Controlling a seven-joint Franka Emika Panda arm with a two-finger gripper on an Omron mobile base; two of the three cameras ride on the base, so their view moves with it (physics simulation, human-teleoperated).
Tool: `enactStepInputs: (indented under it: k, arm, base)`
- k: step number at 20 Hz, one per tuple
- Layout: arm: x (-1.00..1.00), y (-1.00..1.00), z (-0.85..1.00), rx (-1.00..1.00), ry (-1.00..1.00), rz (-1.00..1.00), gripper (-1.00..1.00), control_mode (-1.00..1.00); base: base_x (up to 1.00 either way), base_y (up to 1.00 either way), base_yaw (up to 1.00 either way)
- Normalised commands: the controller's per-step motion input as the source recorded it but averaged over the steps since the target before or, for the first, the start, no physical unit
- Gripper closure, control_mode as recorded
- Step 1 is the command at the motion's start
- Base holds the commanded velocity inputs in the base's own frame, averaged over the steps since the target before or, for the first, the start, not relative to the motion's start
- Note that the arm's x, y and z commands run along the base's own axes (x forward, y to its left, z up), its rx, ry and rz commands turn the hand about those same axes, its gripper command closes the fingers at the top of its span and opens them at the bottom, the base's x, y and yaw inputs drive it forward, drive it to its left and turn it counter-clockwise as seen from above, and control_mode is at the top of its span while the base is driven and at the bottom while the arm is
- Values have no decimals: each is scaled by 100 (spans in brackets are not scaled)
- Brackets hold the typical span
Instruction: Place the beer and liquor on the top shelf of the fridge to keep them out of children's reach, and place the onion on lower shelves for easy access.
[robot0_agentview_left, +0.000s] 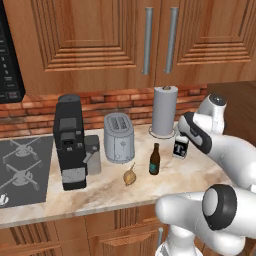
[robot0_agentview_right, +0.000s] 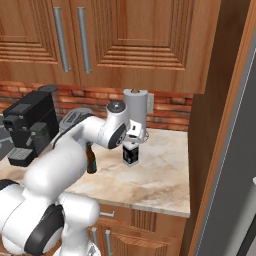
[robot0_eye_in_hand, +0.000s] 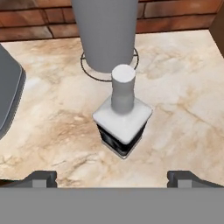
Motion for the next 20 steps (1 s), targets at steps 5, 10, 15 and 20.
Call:
enactStepInputs:
  k: [5, 10, 15, 20]
  arm:
    - [24, -18, -12, 0, -1, 0, -100, -100]
    - [21, -12, -19, 0, -4, 0, -100, -100]
    - [22, -1, -24, 0, -7, 0, -100, -100]
    - [23, 0, -27, 0, -8, 0, -100, -100]
  base:
    - [0, 0, 0]
    - [0, 0, 0]
    - [0, 0, 0]
    - [0, 0, 0]
